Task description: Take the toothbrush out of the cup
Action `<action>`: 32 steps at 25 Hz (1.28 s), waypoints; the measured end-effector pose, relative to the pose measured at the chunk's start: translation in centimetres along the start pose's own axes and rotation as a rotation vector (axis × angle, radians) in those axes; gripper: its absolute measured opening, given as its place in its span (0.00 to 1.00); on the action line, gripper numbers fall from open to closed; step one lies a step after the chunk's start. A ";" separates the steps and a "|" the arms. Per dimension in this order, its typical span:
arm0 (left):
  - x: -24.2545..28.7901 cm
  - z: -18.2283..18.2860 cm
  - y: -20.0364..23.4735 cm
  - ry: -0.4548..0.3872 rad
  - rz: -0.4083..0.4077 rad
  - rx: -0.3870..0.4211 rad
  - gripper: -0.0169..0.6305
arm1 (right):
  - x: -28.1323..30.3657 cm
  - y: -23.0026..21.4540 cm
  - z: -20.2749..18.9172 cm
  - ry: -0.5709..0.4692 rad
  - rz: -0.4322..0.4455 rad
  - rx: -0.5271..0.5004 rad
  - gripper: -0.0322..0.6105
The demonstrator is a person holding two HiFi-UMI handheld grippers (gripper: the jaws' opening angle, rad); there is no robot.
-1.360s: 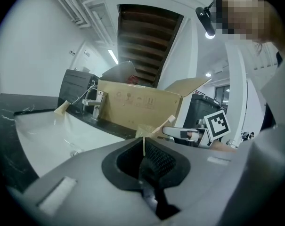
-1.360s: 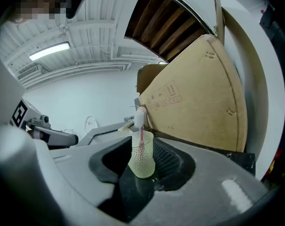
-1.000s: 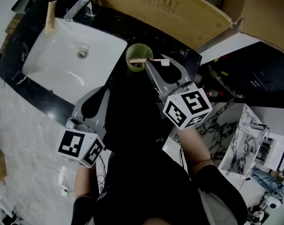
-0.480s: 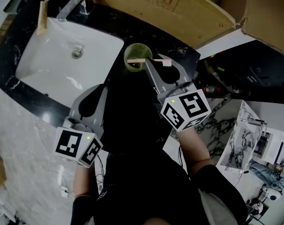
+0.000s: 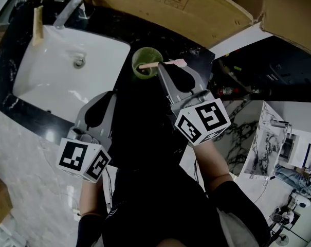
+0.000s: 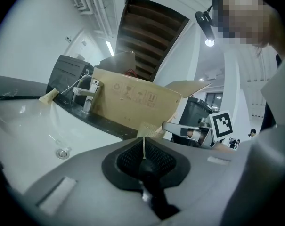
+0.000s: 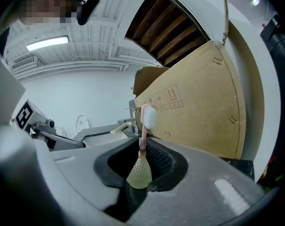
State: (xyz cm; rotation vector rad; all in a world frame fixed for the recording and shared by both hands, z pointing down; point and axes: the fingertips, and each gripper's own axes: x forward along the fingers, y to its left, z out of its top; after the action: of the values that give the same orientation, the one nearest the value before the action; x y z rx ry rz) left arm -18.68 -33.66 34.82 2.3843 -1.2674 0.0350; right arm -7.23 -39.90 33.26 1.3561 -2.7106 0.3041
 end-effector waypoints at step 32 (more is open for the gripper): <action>-5.6 3.1 -3.3 -0.117 0.089 0.079 0.06 | -7.9 2.4 7.9 -0.296 -0.002 -0.008 0.12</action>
State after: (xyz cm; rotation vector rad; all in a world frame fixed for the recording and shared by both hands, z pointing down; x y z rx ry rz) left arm -19.84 -28.91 29.63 2.4259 -1.4509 -0.0281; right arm -4.39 -34.10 23.87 1.5093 -2.9395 0.0970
